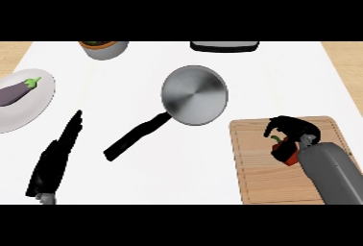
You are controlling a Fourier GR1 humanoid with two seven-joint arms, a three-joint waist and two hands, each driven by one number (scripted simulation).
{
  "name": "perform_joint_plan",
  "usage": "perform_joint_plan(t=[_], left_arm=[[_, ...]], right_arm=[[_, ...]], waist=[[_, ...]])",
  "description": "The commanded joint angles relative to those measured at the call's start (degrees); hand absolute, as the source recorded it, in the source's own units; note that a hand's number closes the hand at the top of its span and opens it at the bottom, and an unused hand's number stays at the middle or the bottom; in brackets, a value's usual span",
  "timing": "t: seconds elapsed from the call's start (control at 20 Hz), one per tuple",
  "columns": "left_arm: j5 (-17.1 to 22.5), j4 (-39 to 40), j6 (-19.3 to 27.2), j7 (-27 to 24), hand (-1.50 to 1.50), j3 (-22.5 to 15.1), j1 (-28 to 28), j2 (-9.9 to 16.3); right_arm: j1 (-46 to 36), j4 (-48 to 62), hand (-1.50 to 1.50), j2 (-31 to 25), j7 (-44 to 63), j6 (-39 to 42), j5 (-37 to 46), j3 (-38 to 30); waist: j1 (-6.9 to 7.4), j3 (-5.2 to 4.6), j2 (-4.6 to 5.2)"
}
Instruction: Pick the bell pepper from the cutting board and place it in the pan
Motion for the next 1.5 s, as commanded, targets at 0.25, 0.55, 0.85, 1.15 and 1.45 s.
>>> perform_joint_plan(t=[0.25,0.55,0.85,1.15,1.45], left_arm=[[-1.87,-4.25,-0.15,2.17,0.0,-0.81,2.4,-1.26],[0.08,-2.29,-1.56,0.16,0.0,2.31,3.42,0.81],[-0.65,-1.47,0.18,1.61,0.0,2.29,2.33,-0.51],[-0.27,0.72,-0.94,-0.48,0.0,1.39,1.63,-1.02],[-1.82,-3.79,-0.57,2.17,0.0,-0.25,1.71,-1.7]], right_arm=[[-0.15,-0.08,1.5,3.85,1.2,2.58,-1.97,-3.91],[8.23,-7.31,1.5,9.32,15.21,-14.5,3.3,-7.63],[13.57,-20.21,1.5,12.12,31.47,-31.51,17.44,-5.79],[7.49,-35.3,1.5,9.56,34.1,-37.24,36.13,3.52],[-1.66,-35.94,1.5,17.77,39.73,-30.79,47.58,8.9]], waist=[[-0.05,0.37,0.3],[-1.73,0.26,-0.46],[-4.5,0.09,-1.12],[-2.54,0.11,-0.55],[0.23,0.33,0.23]])
